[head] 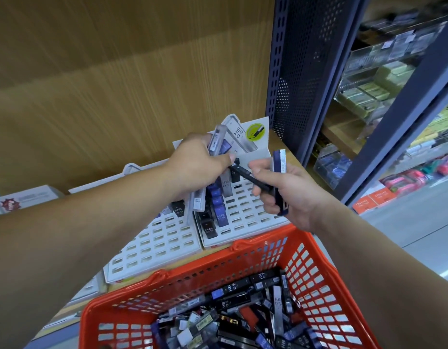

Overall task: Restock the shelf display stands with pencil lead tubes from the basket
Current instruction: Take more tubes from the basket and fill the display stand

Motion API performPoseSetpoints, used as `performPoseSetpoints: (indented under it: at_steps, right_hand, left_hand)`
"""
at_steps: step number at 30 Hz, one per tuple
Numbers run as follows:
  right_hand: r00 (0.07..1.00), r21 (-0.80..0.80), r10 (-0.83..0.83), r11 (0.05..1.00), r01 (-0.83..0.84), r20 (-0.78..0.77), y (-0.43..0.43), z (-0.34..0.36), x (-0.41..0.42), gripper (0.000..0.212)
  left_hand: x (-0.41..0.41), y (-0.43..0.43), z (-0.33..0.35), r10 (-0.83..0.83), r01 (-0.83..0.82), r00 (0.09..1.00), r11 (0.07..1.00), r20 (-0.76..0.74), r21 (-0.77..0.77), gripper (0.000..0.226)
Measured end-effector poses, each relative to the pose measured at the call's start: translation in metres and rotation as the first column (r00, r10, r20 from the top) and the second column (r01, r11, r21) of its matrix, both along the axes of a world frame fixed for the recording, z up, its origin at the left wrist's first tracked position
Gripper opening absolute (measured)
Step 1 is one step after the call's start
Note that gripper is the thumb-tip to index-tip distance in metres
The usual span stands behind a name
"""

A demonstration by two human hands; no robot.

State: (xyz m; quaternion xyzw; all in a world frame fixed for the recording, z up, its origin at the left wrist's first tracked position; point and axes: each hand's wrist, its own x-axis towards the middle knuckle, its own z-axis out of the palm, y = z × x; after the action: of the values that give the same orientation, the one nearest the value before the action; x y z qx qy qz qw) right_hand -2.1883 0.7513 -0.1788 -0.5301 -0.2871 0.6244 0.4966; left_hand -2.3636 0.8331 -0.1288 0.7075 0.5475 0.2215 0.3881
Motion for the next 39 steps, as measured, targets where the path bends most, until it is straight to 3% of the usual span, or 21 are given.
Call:
performPoseSetpoints:
  at_steps: [5,8,10,15,18,23,26,30,36,39]
  right_hand:
    - [0.994,-0.005,-0.044,0.999,0.044,-0.100,0.009,0.015,0.007,0.034]
    - [0.986,0.033,-0.072,0.996,0.078,-0.151,0.011,0.024,0.010,0.041]
    - [0.989,0.108,-0.078,0.990,0.091,-0.122,0.013,0.029,0.009,0.031]
    - [0.970,0.225,-0.060,0.974,0.006,0.234,0.020,0.037,0.008,0.010]
    - [0.854,0.250,-0.140,0.968,0.012,0.502,0.024,0.039,0.012,0.009]
    - [0.707,0.214,-0.164,0.977,0.018,0.687,0.031,0.031,0.006,0.011]
    - [0.782,0.206,-0.233,0.969,0.137,0.577,0.038,0.026,-0.001,0.013]
    - [0.898,0.101,-0.381,0.924,0.368,0.218,0.042,0.029,0.001,0.009]
    - [0.963,-0.019,-0.248,0.968,0.252,0.108,0.032,0.017,0.003,0.020]
    - [0.975,-0.079,-0.200,0.975,0.208,0.098,0.026,0.012,0.009,0.035]
  left_hand:
    - [-0.014,-0.008,0.009,-0.216,0.222,0.970,0.974,-0.107,0.044,0.015]
    - [-0.020,-0.013,0.011,-0.173,0.186,0.974,0.979,-0.146,0.083,0.021]
    - [-0.021,-0.017,0.008,-0.122,0.126,0.988,0.991,-0.092,0.037,0.024]
    - [-0.025,-0.019,-0.002,0.043,-0.038,0.996,0.997,0.076,-0.063,0.026]
    - [-0.029,-0.017,-0.009,0.224,-0.198,0.950,0.971,0.219,-0.132,0.030]
    - [-0.033,-0.012,-0.015,0.311,-0.268,0.904,0.947,0.293,-0.179,0.026]
    - [-0.030,-0.014,-0.019,0.242,-0.210,0.930,0.968,0.278,-0.138,0.025]
    - [-0.026,-0.012,-0.017,0.139,-0.140,0.970,0.990,0.201,-0.012,0.027]
    - [-0.015,-0.017,-0.013,0.253,-0.212,0.905,0.965,0.343,-0.152,0.013]
    - [-0.011,-0.017,-0.006,0.249,-0.240,0.901,0.968,0.356,-0.070,0.008]
